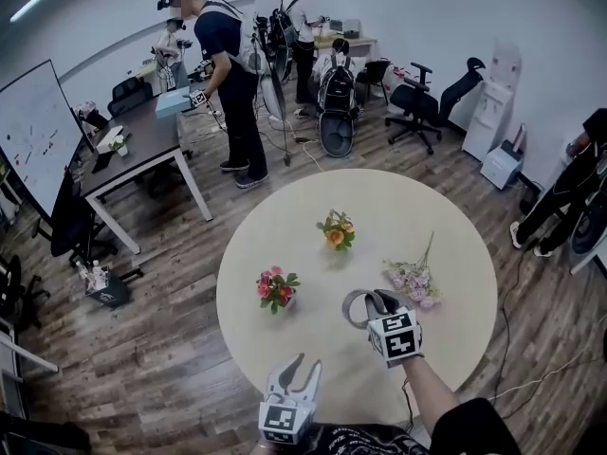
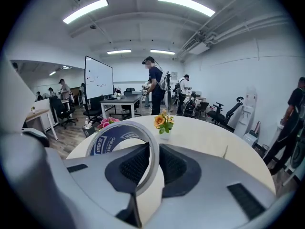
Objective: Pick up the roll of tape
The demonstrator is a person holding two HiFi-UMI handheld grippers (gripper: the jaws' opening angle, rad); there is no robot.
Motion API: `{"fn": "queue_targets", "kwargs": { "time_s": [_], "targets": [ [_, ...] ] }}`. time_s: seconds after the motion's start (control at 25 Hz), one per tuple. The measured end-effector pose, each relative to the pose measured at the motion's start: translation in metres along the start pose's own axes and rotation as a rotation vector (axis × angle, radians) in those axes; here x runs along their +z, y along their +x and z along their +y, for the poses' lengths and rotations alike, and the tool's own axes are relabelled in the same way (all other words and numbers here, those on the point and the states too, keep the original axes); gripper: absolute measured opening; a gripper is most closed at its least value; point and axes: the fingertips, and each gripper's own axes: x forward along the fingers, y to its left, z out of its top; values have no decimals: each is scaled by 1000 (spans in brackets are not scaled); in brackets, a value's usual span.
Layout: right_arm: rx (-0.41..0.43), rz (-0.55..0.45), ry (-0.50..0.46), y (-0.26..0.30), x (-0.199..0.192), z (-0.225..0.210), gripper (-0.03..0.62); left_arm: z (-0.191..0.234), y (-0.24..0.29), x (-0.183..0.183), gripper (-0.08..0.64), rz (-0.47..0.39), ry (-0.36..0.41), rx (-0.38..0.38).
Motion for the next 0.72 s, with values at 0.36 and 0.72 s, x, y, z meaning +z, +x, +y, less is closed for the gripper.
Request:
{"fn": "queue_targets", "kwargs": {
  "time_s": [0.36, 0.72],
  "targets": [
    [-57, -87, 48, -62, 4, 2, 72, -14, -14, 5, 156, -14, 9, -24],
    [-114, -154, 65, -115, -6, 8, 72, -25, -18, 3, 156, -32, -1, -59]
  ]
}}
